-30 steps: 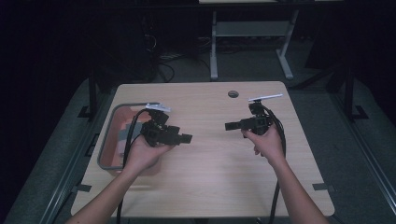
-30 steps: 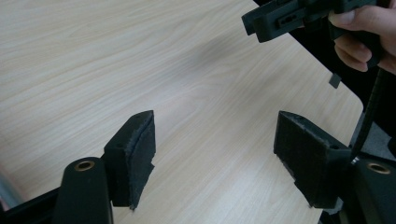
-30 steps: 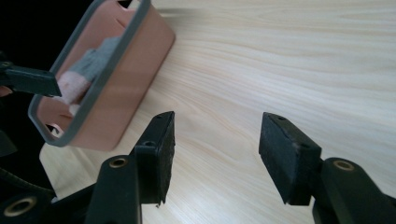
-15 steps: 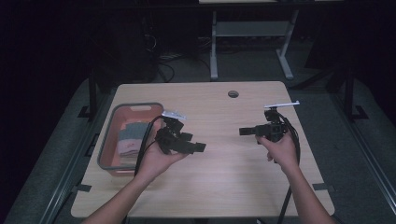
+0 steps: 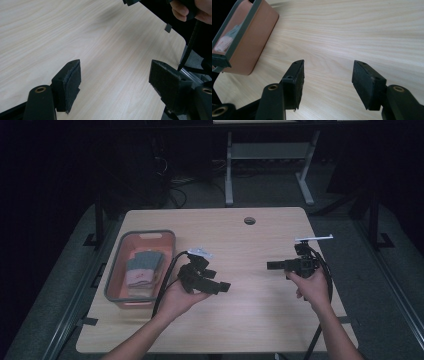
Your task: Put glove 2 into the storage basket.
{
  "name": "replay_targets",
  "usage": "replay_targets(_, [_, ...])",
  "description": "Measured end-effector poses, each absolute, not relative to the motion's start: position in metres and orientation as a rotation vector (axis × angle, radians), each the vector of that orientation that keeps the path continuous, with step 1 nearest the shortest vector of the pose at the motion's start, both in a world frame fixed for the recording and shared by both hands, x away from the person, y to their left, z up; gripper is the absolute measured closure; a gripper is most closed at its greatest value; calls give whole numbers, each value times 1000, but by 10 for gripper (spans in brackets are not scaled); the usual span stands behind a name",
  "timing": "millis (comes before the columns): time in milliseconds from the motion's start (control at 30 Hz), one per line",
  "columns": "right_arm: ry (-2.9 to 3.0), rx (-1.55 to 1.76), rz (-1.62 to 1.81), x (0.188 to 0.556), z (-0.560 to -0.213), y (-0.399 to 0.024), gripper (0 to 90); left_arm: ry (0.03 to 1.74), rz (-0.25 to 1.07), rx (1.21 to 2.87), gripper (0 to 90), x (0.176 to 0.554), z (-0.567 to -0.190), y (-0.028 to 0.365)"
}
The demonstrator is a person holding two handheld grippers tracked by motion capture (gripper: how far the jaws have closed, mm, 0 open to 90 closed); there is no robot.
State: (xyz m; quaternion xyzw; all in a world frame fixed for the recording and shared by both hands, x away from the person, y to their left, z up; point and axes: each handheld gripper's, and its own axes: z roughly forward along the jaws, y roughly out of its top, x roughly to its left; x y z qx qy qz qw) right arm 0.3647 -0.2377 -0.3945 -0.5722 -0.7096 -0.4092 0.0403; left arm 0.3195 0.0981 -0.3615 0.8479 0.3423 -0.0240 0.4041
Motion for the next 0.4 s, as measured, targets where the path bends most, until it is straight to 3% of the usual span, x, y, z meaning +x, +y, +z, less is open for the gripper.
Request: replay_targets(400, [-2182,-1777,-1243,346,-411,-253,410,793,-54,2181,251,299,-374,78])
